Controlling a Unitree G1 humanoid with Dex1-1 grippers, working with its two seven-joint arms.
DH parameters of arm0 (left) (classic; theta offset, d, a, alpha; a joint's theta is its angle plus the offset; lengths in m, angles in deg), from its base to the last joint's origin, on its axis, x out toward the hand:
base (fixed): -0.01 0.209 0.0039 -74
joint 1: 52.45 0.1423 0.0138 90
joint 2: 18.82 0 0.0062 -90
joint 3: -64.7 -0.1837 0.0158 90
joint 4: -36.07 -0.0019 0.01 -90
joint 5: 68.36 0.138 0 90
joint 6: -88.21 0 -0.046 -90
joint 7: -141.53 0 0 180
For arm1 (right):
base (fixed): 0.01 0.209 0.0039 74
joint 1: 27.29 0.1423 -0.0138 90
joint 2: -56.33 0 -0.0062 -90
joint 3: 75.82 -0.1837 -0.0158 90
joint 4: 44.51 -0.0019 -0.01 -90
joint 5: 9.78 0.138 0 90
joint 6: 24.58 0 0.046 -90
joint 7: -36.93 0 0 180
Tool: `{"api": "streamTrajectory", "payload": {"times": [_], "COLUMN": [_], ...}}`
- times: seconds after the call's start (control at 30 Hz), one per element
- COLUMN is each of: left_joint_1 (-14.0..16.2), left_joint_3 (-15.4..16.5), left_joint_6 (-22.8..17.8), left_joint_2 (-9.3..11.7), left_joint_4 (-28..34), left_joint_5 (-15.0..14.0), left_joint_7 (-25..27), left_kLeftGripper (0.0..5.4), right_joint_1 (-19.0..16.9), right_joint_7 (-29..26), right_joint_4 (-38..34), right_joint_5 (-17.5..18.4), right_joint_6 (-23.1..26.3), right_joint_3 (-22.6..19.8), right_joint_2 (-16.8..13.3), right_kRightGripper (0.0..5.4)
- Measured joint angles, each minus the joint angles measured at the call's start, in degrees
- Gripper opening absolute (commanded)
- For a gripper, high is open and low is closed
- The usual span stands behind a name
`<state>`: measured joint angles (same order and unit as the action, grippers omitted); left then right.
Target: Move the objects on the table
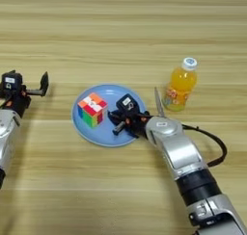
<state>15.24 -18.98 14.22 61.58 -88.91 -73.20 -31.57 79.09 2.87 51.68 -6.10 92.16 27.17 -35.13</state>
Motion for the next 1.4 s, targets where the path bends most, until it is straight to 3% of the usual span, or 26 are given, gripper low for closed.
{"api": "streamTrajectory", "payload": {"times": [0.3, 0.7, 0.93, 1.4], "left_joint_1": [0.0, 0.0, 0.0, 0.0], "left_joint_3": [0.0, -0.1, -0.1, -0.2], "left_joint_6": [0.0, 0.0, 0.0, 0.0], "left_joint_2": [0.0, -0.1, -0.1, -0.2], "left_joint_4": [0.0, 0.0, 0.0, 0.3], "left_joint_5": [0.0, 0.0, 0.0, 0.1], "left_joint_7": [0.0, 0.0, 0.0, 0.0], "left_kLeftGripper": [5.40, 5.40, 5.40, 5.40], "right_joint_1": [-1.7, -1.7, -1.7, -2.6], "right_joint_7": [2.8, 6.8, 9.8, 11.1], "right_joint_4": [-8.4, -10.5, -9.9, -2.2], "right_joint_5": [1.4, 3.5, 3.1, 2.2], "right_joint_6": [2.8, 3.9, 2.4, -0.9], "right_joint_3": [-4.8, -9.9, -13.4, -13.3], "right_joint_2": [-0.5, -0.3, -1.5, -1.8], "right_kRightGripper": [0.51, 0.51, 0.51, 0.51]}}
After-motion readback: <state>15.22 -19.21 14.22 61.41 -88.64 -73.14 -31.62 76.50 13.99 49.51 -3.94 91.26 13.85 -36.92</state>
